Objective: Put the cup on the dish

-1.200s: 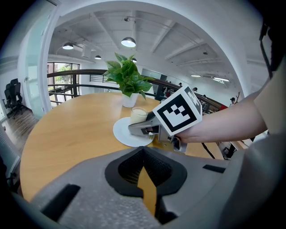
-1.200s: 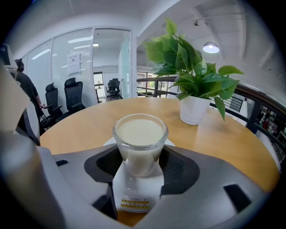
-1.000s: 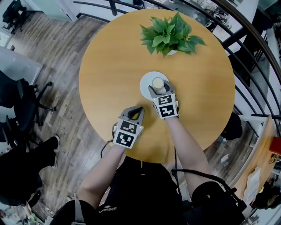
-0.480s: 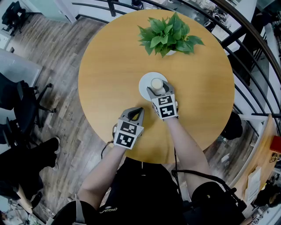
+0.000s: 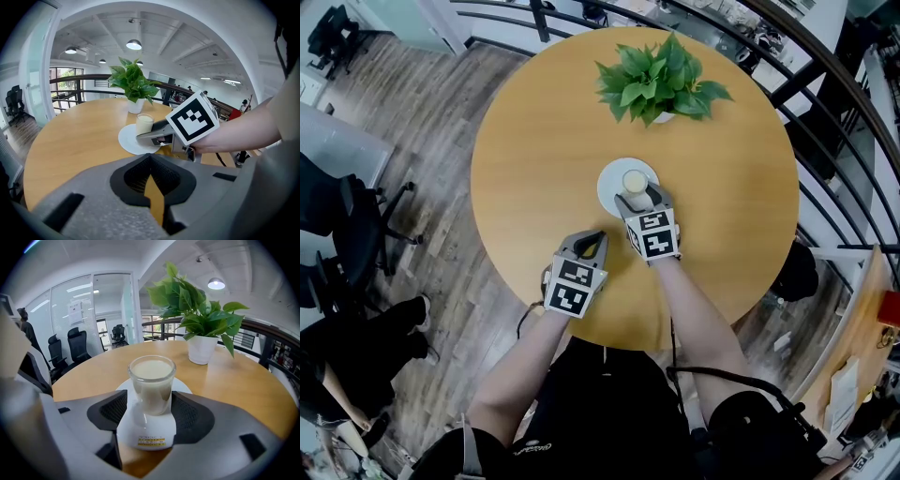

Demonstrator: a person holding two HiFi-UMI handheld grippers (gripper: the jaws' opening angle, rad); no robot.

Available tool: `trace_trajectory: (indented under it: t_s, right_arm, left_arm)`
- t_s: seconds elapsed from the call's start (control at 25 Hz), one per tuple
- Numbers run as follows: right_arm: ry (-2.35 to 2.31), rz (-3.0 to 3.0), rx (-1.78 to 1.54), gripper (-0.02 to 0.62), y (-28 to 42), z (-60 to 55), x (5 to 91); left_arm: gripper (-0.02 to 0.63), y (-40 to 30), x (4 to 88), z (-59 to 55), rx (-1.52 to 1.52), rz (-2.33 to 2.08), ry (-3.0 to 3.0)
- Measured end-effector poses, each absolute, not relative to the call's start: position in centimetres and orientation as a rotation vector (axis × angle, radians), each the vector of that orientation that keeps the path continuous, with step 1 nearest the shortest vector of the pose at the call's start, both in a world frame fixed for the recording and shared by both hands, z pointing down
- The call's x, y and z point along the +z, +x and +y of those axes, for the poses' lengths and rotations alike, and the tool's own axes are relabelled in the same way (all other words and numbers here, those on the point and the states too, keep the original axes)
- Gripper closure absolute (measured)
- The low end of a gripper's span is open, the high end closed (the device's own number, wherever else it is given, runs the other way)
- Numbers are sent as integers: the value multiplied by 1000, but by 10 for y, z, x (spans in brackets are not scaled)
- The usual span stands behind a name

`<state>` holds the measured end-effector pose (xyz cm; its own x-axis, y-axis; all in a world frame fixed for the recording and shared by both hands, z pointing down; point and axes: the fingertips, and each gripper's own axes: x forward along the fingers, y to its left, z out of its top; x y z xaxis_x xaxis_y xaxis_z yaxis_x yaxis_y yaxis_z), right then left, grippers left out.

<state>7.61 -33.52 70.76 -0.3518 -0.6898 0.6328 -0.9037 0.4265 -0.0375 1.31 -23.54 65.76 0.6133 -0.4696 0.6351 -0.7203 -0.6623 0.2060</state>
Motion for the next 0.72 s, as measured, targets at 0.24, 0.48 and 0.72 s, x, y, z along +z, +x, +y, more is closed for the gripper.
trace_trajectory:
  t_s: [0.24, 0.48, 0.72]
  right_arm:
    - [1348, -2135, 545, 319, 81, -319, 705]
    - [1389, -2162, 565, 322, 90, -294, 673]
    - [1477, -2233, 501, 405, 102, -271, 608]
  left_arm:
    - [606, 17, 652, -235, 758, -951, 2399]
    - [606, 27, 624, -233, 731, -962, 2449]
    - [606, 40, 583, -235, 677, -980, 2525]
